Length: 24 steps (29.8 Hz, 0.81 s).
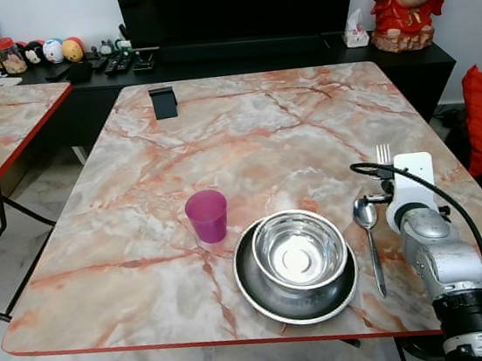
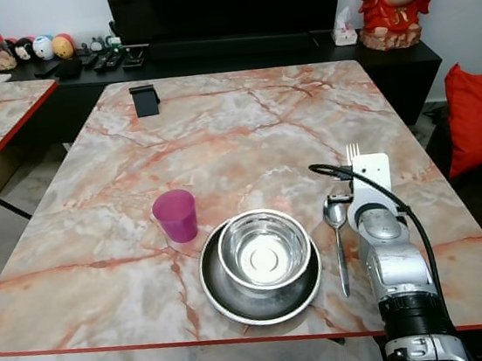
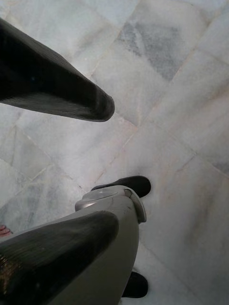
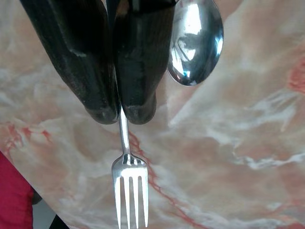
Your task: Setting the table
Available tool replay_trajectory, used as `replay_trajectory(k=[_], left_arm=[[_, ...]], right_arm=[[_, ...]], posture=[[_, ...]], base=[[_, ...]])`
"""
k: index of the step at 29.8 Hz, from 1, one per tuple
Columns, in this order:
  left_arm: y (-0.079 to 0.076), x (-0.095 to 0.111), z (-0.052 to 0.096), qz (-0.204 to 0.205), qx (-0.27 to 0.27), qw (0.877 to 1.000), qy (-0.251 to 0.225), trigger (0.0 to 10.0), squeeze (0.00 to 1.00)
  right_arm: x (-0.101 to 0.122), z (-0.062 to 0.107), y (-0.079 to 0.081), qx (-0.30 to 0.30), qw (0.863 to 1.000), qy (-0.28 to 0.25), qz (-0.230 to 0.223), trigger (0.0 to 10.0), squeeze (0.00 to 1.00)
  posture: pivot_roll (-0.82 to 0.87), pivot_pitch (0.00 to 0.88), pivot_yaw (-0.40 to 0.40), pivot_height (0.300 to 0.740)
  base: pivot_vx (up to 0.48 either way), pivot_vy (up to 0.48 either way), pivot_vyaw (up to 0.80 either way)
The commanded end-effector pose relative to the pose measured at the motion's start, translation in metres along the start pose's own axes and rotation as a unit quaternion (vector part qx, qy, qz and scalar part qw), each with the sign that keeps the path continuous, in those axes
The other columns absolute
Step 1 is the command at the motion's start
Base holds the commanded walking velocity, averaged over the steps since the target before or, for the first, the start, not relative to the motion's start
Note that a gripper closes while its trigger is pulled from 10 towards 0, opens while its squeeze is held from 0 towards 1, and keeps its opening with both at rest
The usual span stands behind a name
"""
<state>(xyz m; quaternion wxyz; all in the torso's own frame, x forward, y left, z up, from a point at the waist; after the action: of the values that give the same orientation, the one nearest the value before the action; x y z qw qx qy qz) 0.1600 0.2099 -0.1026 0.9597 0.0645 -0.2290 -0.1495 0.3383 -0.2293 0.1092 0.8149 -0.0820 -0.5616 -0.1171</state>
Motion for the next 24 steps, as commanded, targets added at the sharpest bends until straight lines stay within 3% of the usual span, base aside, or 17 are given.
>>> replay_trajectory(k=[1, 7, 13, 24], left_arm=[[0.001, -0.001, 0.000, -0.009, -0.003, 1.000, 0.003, 10.0, 0.00], [0.001, -0.001, 0.000, -0.012, -0.002, 1.000, 0.004, 10.0, 0.00], [0.001, -0.002, 0.000, -0.017, -0.003, 1.000, 0.006, 10.0, 0.00], [0.001, -0.001, 0.000, -0.018, -0.004, 1.000, 0.003, 10.0, 0.00]], right_arm=[[-0.007, 0.001, -0.005, -0.003, 1.000, 0.016, 0.006, 10.0, 0.00], [-0.016, 0.007, -0.013, -0.011, 1.000, 0.027, 0.010, 10.0, 0.00], [-0.031, 0.026, -0.028, -0.031, 0.999, 0.030, -0.001, 10.0, 0.00], [-0.025, 0.027, -0.021, -0.018, 1.000, 0.014, -0.021, 10.0, 0.00]], posture=[[-0.03, 0.000, 0.004, 0.740], [-0.03, 0.000, 0.004, 0.740], [-0.04, 0.000, 0.011, 0.740], [-0.04, 0.000, 0.007, 0.740]], base=[[0.000, 0.000, 0.00], [0.000, 0.000, 0.00], [0.000, 0.000, 0.00], [0.000, 0.000, 0.00]])
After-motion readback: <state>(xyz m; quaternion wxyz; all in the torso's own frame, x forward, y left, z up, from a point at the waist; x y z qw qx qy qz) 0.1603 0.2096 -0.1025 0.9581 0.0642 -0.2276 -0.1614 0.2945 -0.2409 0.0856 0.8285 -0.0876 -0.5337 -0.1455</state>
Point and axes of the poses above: a point about 5 cm out from each wrist's last joint towards the gripper, its own z axis pointing back from the gripper into the wrist, its own x axis along the axis of the wrist's last joint, y = z × x, the point moved 1 cm from there along -z, pointing out of the wrist towards the gripper, and after that the axes turned 10 degrees about -z, right-handed, at the moved point
